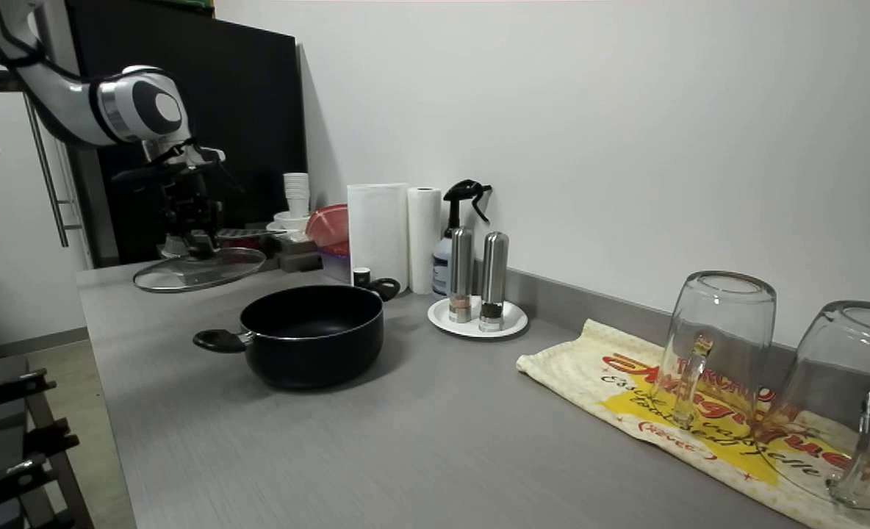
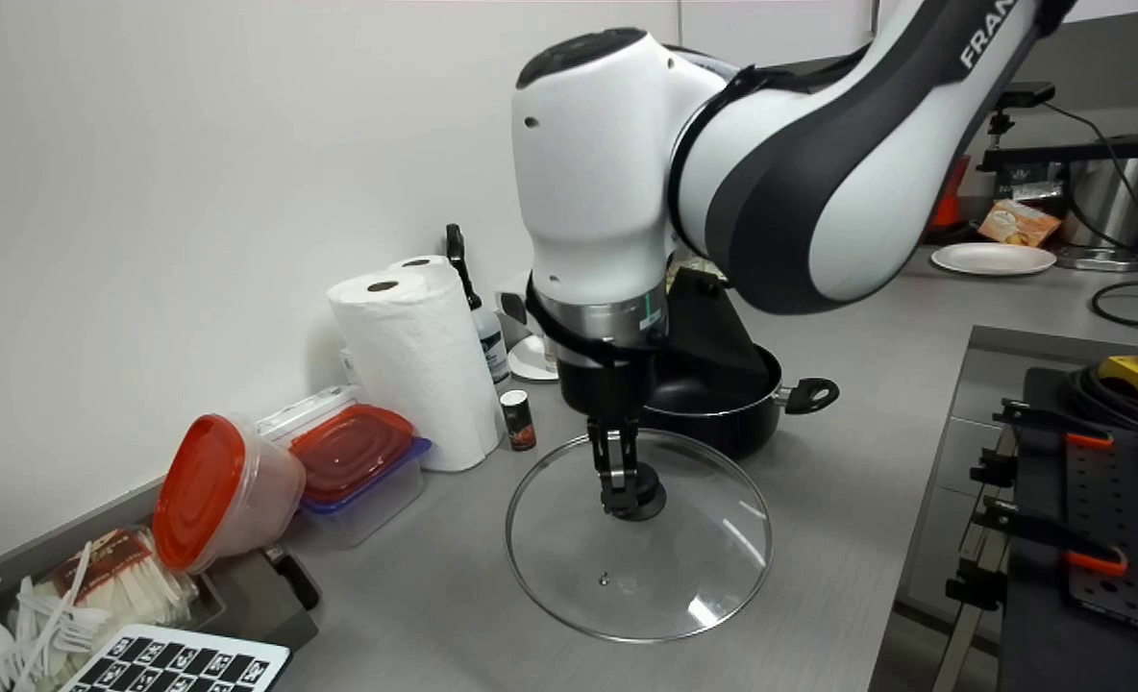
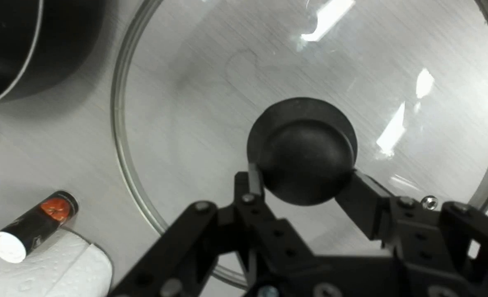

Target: Uncover the pot and put the lid on the counter

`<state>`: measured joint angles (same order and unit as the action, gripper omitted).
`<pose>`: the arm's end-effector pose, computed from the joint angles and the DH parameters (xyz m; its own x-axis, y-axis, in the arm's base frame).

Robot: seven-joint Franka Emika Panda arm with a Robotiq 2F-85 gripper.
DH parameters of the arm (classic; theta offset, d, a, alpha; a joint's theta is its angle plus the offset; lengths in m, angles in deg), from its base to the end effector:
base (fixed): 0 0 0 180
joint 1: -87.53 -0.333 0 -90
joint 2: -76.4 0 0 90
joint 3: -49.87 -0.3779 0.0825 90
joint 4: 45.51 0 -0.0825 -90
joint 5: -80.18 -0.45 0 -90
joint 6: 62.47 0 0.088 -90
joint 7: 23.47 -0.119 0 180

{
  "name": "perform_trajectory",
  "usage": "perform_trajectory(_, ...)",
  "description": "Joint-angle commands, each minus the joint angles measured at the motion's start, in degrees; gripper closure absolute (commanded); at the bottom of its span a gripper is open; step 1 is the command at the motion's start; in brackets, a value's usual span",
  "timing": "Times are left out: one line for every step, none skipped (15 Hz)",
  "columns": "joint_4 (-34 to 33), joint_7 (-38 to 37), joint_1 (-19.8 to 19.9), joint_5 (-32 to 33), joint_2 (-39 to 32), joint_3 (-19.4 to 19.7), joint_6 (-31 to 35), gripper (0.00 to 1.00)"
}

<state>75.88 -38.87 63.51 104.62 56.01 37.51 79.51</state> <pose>0.5185 0.3779 0.2425 0.7696 0.6371 0.0421 0.6206 -0.7619 0.1853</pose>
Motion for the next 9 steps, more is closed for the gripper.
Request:
perform_trajectory(-3.29, -4.41, -3.48, 2.89, -4.21, 2.02, 0.43, 0.77)
perform_trajectory(-3.63, -4.85, -4.17, 2.87, -5.11, 2.25, 0.45, 0.77)
perform_trajectory(-3.9, -5.12, -4.84, 2.71, -5.95, 2.47, 0.41, 0.77)
perform_trajectory(-4.27, -5.18, -5.53, 2.55, -6.9, 2.63, 0.24, 0.77)
perform_trajectory(-4.59, -5.33, -6.12, 2.19, -7.68, 2.71, 0.14, 0.77)
perform_trajectory(-4.82, -5.55, -6.67, 1.95, -8.43, 2.79, 0.24, 0.77)
perform_trajectory(-5.07, -5.6, -7.15, 1.73, -8.98, 2.83, 0.18, 0.77)
perform_trajectory(-5.33, -5.8, -7.66, 1.6, -9.49, 2.93, 0.19, 0.77)
perform_trajectory(-5.56, -6.22, -8.15, 1.52, -9.95, 3.09, 0.27, 0.77)
